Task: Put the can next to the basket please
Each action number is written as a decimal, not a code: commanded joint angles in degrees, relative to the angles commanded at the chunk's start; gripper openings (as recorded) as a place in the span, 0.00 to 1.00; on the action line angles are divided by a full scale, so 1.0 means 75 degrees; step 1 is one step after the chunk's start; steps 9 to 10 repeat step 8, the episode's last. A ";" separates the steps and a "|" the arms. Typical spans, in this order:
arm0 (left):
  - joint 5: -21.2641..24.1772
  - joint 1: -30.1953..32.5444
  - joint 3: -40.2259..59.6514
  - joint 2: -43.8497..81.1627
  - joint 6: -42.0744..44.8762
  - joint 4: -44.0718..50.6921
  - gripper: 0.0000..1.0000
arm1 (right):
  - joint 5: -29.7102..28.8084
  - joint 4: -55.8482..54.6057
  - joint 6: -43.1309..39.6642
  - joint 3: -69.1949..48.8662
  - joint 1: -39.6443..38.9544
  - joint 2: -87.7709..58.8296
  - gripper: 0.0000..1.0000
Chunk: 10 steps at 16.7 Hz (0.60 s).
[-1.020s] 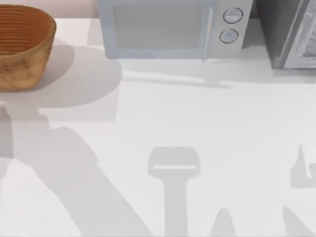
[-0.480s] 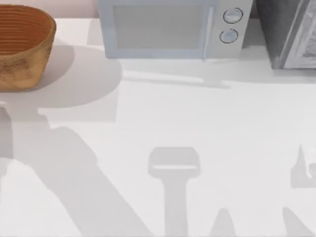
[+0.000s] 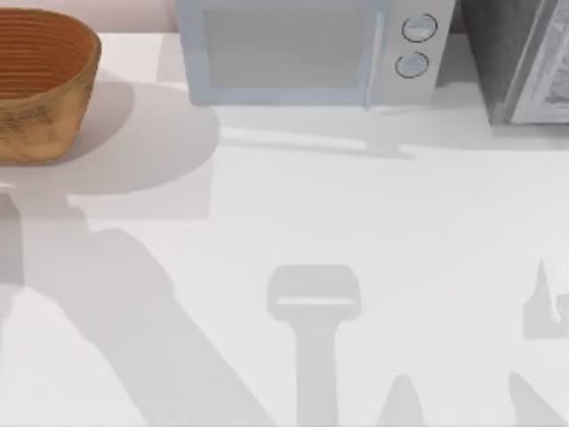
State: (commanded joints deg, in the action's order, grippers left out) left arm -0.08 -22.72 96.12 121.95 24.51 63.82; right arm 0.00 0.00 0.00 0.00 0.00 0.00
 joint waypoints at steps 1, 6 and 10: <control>-0.0002 0.0001 0.0029 0.0000 0.0004 0.0027 1.00 | 0.0000 0.0000 0.0000 0.0000 0.0000 0.0000 1.00; 0.0000 0.0002 0.0729 -0.0099 -0.0001 0.0904 1.00 | 0.0000 0.0000 0.0000 0.0000 0.0000 0.0000 1.00; -0.0001 0.0008 0.0942 -0.0168 -0.0010 0.1118 1.00 | 0.0000 0.0000 0.0000 0.0000 0.0000 0.0000 1.00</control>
